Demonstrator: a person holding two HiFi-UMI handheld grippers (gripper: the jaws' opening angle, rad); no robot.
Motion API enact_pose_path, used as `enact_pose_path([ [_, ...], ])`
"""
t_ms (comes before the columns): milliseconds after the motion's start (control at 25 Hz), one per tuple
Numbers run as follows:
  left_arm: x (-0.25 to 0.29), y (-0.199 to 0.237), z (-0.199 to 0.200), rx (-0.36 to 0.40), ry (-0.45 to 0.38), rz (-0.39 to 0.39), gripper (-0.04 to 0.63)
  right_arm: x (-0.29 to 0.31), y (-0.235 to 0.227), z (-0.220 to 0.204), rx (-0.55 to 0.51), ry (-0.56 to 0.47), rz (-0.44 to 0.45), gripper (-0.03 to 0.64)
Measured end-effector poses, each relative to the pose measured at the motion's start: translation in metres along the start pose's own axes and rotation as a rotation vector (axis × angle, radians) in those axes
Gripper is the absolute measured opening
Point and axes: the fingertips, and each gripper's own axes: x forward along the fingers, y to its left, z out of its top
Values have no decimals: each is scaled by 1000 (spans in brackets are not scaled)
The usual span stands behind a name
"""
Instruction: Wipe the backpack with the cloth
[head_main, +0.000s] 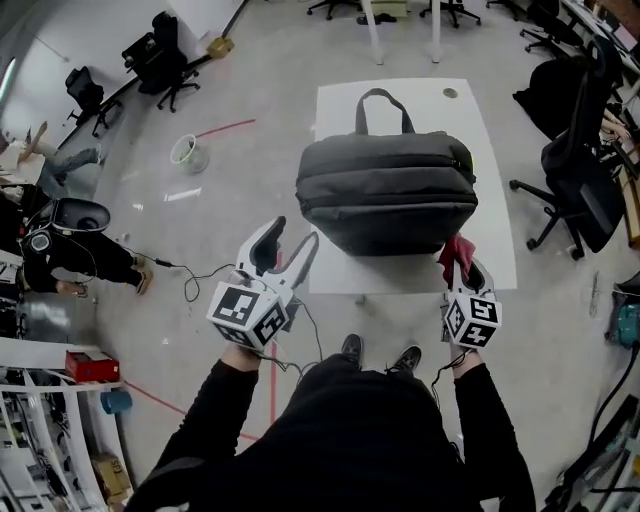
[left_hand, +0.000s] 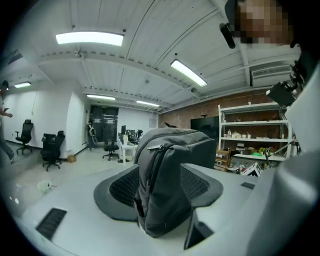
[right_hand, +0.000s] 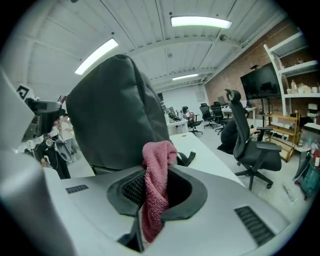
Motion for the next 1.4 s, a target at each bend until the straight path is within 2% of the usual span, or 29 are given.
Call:
enact_pose_path([
  [240, 29, -7, 3, -13, -21, -147, 252, 22, 94, -29, -44, 46, 152, 66],
  [360, 44, -18, -3, -29, -34, -229, 252, 35, 140, -39, -115, 64, 243, 66],
  [480, 41, -7, 1, -45, -26, -338, 252, 48, 224, -42, -167, 86, 345, 66],
  [600, 26, 13, 6, -66, -18, -446, 252, 62, 322, -49, -212, 105, 493, 66],
  [680, 24, 20, 4, -66, -13, -501, 252, 74, 357, -58, -221, 117, 547, 66],
  [720, 25, 23, 1, -69, -8, -523, 252, 81, 364, -61, -217, 125, 547, 66],
  [800, 26, 27, -5, -84, 1, -556, 252, 90, 357, -66, -187, 142, 503, 66],
  [920, 29, 32, -14, -122, 9, -575, 251, 96, 311, -66, -98, 147, 361, 66],
  [1240, 27, 29, -24, -202, 26, -504, 251, 62, 99, -64, 103, 103, -87, 66],
  [1400, 22, 23, -33, -231, 58, -442, 252, 34, 9, -52, 206, 39, -245, 66],
])
